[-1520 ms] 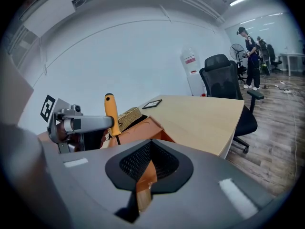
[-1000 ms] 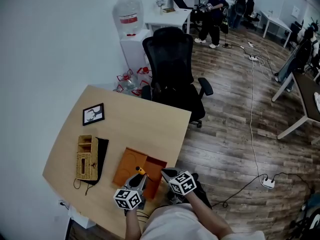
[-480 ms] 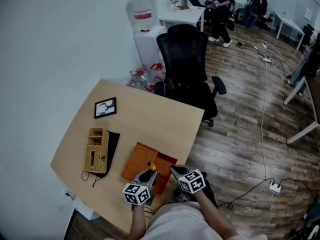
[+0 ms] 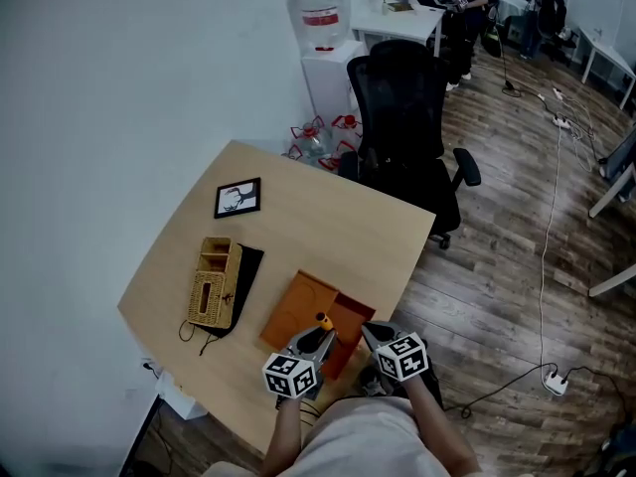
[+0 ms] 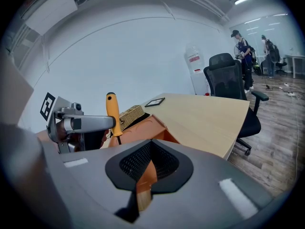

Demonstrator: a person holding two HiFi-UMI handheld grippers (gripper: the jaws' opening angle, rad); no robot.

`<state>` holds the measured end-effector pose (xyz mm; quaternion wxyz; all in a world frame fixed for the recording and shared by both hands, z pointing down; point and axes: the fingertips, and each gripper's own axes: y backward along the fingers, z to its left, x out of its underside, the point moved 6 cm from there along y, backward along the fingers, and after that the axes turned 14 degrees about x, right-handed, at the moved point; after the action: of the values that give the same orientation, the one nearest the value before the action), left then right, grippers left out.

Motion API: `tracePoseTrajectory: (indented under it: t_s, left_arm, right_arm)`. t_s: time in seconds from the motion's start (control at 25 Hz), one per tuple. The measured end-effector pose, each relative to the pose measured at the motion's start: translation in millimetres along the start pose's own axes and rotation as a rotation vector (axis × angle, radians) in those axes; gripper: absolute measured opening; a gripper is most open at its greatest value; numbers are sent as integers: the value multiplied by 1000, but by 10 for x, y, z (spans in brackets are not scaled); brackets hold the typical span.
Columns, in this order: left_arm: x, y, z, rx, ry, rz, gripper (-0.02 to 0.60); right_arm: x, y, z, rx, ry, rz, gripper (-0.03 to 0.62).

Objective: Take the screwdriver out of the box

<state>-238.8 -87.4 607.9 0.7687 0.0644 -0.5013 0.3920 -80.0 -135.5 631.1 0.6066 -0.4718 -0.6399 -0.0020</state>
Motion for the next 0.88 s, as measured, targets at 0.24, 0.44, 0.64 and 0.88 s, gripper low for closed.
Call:
tracePoseTrajectory:
  t_s: [0.24,0.44,0.64,0.88]
  left_arm:
    - [14,17,10,-4,2,3,147]
    - [27,26,18,-4,5,5,147]
    - [41,31,1,-4,4,8,147]
    - [42,37,10,-5,7,4,147]
  right_arm:
    - [13,4,41,-16,26,1,2]
    - [19,3,61,-17,29,2,2]
    - [22,25,66,-17,30,-3,2]
    - [33,23,61,-13,31,-5,2]
